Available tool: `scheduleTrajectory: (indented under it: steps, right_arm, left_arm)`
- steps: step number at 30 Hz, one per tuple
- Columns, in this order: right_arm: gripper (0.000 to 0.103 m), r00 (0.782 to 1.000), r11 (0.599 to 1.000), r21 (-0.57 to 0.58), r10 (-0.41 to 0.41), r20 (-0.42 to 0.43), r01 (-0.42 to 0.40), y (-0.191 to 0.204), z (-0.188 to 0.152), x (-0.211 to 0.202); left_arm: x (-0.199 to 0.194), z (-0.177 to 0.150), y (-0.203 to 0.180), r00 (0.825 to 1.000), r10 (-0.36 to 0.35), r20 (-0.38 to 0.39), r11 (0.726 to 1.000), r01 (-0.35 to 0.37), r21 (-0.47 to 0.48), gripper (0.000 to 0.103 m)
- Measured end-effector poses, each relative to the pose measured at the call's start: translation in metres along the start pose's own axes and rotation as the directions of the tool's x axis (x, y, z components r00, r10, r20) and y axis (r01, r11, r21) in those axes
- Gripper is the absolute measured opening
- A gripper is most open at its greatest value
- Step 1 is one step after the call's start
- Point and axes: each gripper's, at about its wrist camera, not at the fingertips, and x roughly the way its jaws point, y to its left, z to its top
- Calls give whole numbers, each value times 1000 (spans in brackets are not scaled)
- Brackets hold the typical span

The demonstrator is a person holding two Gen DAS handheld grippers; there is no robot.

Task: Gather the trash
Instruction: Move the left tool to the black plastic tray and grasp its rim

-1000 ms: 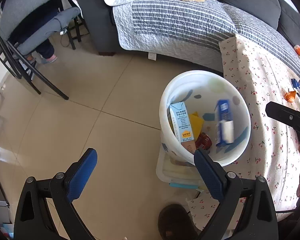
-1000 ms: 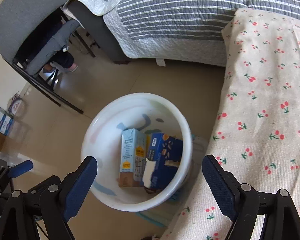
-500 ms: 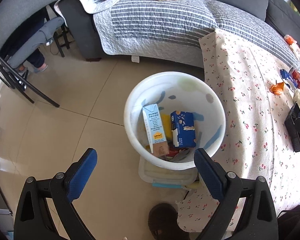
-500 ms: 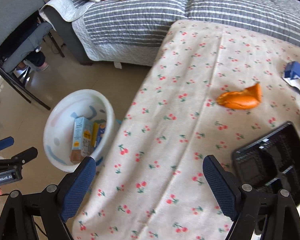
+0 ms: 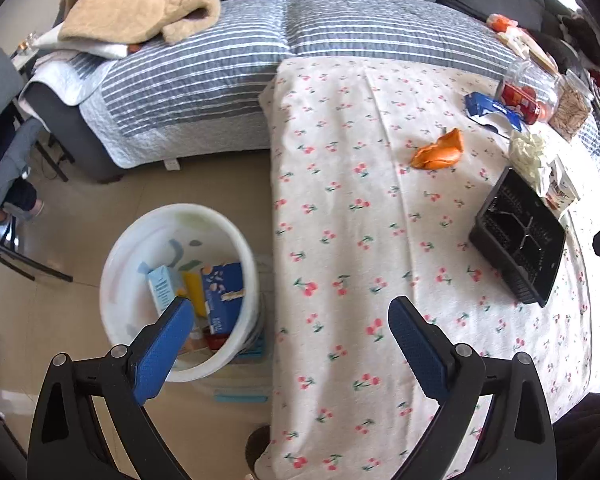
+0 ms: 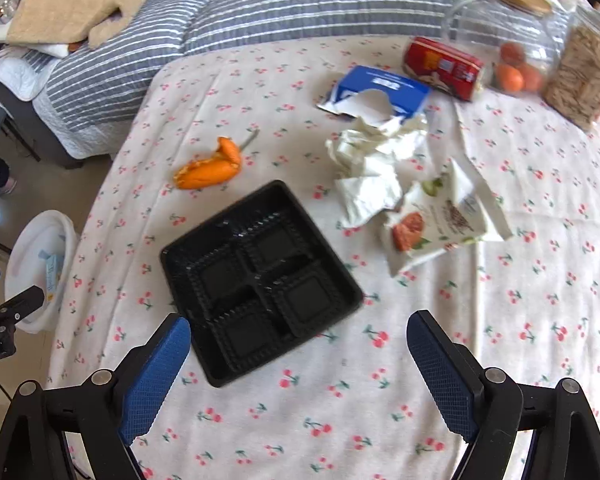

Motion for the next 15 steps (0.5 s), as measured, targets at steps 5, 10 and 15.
scheduleTrajectory:
  steps: [5,10,15]
  right_arm:
    - [91,999,998,46,-37,-16,38,-42,-9,-8]
    - [91,997,994,89,-62,-38,65,-77,-17,-13]
    - [91,995,985,147,-78,-59,86,-111,-23,-15]
  left_arm:
    - [0,14,-52,998,-59,32,992,55,111,99]
    - [3,27,-100,983,-177,47,954,160,253,99]
    - [14,35,-137,980,-181,83,909,134,394,99]
